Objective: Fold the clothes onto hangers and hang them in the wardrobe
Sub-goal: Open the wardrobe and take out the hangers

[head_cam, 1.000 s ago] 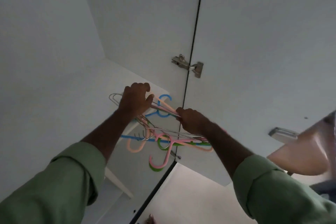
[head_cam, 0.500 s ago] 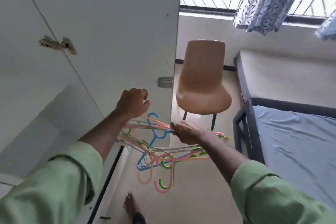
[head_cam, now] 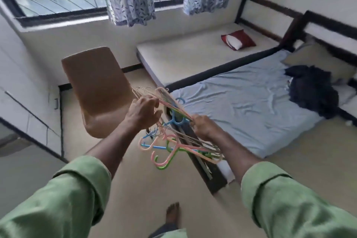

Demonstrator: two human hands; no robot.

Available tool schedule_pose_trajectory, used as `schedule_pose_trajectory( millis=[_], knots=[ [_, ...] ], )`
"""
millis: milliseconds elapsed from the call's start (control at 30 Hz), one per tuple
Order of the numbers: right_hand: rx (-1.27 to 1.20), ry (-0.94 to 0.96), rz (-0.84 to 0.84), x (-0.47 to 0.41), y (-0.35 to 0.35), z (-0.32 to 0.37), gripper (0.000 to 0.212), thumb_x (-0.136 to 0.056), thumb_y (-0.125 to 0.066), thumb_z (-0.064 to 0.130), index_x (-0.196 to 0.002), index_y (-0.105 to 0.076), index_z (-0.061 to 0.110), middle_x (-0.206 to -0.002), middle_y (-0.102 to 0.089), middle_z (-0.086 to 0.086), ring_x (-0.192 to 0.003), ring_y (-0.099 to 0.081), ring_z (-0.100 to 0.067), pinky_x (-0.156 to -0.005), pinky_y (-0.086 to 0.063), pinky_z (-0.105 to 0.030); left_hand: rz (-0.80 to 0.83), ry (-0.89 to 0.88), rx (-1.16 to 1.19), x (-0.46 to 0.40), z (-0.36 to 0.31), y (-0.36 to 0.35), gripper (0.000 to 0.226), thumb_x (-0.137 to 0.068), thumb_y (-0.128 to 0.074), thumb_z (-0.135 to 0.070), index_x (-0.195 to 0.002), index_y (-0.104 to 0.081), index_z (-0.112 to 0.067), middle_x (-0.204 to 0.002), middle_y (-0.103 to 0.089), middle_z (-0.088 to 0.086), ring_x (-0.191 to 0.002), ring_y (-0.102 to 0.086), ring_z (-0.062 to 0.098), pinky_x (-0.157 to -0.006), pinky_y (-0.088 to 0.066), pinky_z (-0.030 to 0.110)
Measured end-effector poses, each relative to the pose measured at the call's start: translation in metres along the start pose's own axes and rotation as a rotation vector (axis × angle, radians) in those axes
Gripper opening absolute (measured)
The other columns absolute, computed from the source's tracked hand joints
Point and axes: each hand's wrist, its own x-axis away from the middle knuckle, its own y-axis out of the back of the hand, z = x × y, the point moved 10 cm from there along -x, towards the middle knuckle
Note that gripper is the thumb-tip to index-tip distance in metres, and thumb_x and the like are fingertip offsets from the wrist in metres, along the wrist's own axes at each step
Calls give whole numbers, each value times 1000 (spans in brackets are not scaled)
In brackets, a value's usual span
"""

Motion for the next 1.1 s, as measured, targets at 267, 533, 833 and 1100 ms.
schedule_pose_trajectory(
  millis=[267,533,833,1100],
  knots=[
    [-122,-381,-174,-17,65,-155,26,-103,-49,26,-124,-55,12,-117,-67,-20,-104,-64,-40,-84,-51,-42,19,-250,36,-140,-109,-63,25,-92,-65,-31,-113,-68,-18,-118,-66,6,-109,-59,27,-92,-50,48],
    [-201,-612,-284,-21,118,-282,23,-105,-45,24,-120,-51,8,-123,-63,-20,-111,-60,-40,-88,-47,-42,88,-359,44,-233,-200,-124,29,-95,-65,-34,-117,-65,-16,-122,-66,6,-114,-57,26,-93,-43,43],
    [-231,-660,-295,-84,177,-450,25,-103,-48,22,-123,-50,7,-123,-62,-19,-110,-62,-39,-88,-50,-43,118,-304,50,-331,-311,-209,31,-95,-64,-34,-120,-63,-15,-123,-68,8,-115,-61,30,-94,-44,42],
    [-261,-555,-184,-164,214,-548,25,-103,-47,18,-125,-51,6,-125,-62,-20,-112,-62,-39,-89,-50,-42,120,-3,74,-379,-348,-263,29,-91,-69,-32,-114,-64,-16,-116,-69,10,-106,-62,34,-85,-46,42]
  ],
)
